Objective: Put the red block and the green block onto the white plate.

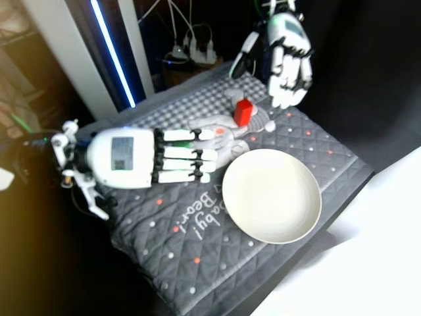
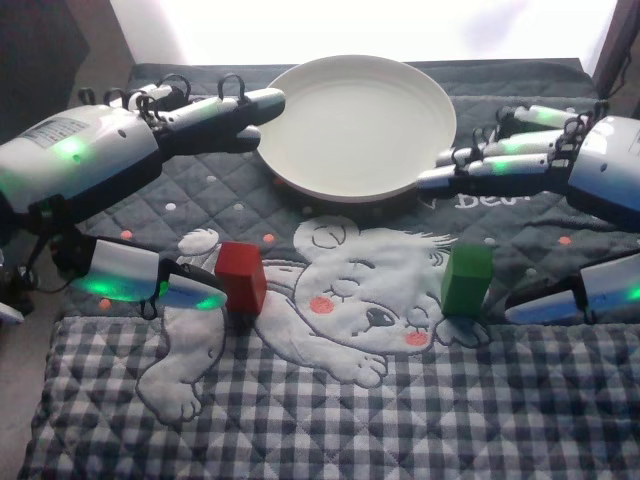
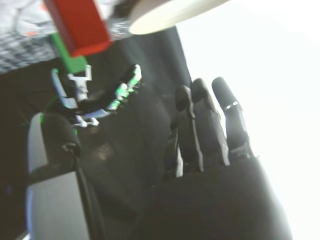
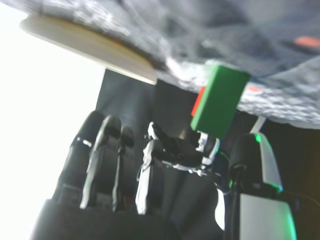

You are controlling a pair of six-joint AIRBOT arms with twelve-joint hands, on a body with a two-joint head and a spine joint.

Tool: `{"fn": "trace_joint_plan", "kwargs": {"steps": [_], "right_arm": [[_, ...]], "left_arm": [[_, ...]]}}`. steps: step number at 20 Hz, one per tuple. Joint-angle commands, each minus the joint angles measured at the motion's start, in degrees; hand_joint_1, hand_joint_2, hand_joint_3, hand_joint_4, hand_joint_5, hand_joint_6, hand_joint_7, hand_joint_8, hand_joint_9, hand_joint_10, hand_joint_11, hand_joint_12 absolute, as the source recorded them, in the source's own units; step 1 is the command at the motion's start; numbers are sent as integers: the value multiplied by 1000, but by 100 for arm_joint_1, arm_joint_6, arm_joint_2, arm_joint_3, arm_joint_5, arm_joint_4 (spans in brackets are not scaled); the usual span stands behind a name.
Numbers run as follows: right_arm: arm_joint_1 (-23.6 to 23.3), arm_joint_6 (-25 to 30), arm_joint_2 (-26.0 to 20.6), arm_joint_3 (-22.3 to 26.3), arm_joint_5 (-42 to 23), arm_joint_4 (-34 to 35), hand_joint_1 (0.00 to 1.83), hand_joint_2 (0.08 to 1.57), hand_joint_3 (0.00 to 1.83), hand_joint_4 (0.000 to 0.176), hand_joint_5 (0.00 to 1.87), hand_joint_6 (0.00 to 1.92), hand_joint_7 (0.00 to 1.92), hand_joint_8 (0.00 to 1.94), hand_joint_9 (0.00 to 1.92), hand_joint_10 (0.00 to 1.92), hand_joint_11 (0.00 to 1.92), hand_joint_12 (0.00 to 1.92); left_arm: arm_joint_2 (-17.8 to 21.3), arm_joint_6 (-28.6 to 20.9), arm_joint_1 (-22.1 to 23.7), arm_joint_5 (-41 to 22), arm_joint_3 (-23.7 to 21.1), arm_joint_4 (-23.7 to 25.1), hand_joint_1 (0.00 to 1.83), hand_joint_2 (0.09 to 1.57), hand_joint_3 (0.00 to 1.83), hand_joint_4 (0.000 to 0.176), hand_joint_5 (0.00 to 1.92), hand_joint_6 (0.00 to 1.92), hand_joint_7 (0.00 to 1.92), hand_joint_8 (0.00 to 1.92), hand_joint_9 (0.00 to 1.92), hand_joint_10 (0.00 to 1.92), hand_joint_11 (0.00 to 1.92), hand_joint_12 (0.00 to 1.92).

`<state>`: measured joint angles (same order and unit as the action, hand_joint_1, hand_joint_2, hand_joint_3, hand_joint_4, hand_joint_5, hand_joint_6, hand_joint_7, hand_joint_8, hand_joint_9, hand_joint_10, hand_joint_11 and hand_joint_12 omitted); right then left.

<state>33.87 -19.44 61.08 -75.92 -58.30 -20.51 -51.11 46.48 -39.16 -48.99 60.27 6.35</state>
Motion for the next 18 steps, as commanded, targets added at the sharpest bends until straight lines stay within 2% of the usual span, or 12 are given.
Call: {"fn": "trace_joint_plan", "kwargs": {"steps": [1, 3, 6, 7, 8, 9, 11, 12, 14, 16, 17, 18], "right_arm": [[-43, 48, -21, -17, -657, 201, 922, 870, 3, 176, 361, 3, 435, 10, 512, 31, 90, 1225], [-43, 49, 14, -19, -657, 174, 967, 883, 6, 176, 373, 6, 399, 1, 483, 15, 78, 1232], [-43, 49, 72, -35, -631, 161, 981, 902, 1, 168, 435, 4, 427, 2, 514, 11, 41, 1197], [-43, 49, 86, -42, -619, 161, 974, 895, 0, 163, 447, 2, 455, 3, 550, 14, 107, 1166], [-43, 49, 113, -58, -593, 161, 968, 908, 1, 152, 458, 1, 479, 3, 579, 15, 156, 1137], [-43, 49, 129, -68, -575, 161, 956, 908, 0, 130, 468, 4, 513, 13, 616, 27, 203, 1152], [-43, 49, 164, -88, -535, 161, 970, 895, 0, 132, 491, 1, 553, 4, 654, 23, 213, 1228], [-43, 49, 200, -109, -515, 161, 955, 894, 0, 122, 497, 3, 587, 15, 677, 30, 211, 1231], [-43, 49, 278, -156, -458, 161, 974, 885, 1, 119, 537, 8, 562, 1, 601, 5, 156, 1175], [-43, 49, 305, -170, -423, 161, 979, 902, 0, 83, 594, 2, 568, 0, 534, 0, 125, 946], [-43, 49, 311, -172, -417, 161, 973, 908, 0, 74, 602, 0, 571, 0, 532, 1, 142, 874], [-43, 49, 319, -173, -417, 161, 980, 906, 0, 52, 612, 3, 582, 3, 527, 0, 138, 851]], "left_arm": [[-12, 0, 67, -532, 37, -82, 1010, 864, 1, 5, 237, 11, 472, 3, 483, 10, 35, 941], [-71, 0, 72, -378, 66, -16, 1021, 877, 2, 0, 395, 9, 515, 1, 509, 2, 45, 961], [-178, 1, 104, -136, 132, 73, 1020, 904, 2, 0, 463, 6, 539, 3, 550, 8, 164, 972], [-205, 1, 106, -96, 149, 76, 1031, 924, 8, 0, 478, 8, 529, 0, 533, 1, 149, 959], [-239, 1, 106, -66, 168, 77, 1043, 941, 2, 0, 494, 2, 568, 2, 565, 5, 169, 929], [-261, 1, 106, -51, 183, 77, 1040, 950, 0, 0, 507, 0, 579, 0, 583, 3, 199, 888], [-290, 1, 106, 14, 207, 77, 1043, 943, 0, 0, 519, 0, 569, 1, 566, 1, 189, 825], [-309, 1, 106, 80, 225, 82, 1019, 941, 0, 0, 521, 0, 555, 0, 555, 0, 178, 813], [-375, 1, 106, 183, 271, 89, 1020, 928, 0, 0, 534, 4, 563, 3, 521, 0, 126, 796], [-417, 1, 106, 203, 286, 89, 953, 916, 0, 0, 550, 2, 641, 8, 527, 4, 5, 858], [-432, 1, 106, 206, 293, 89, 963, 891, 1, 0, 571, 0, 675, 2, 572, 7, 18, 935], [-439, 1, 106, 207, 297, 90, 985, 879, 0, 0, 582, 3, 694, 6, 603, 16, 48, 964]]}}
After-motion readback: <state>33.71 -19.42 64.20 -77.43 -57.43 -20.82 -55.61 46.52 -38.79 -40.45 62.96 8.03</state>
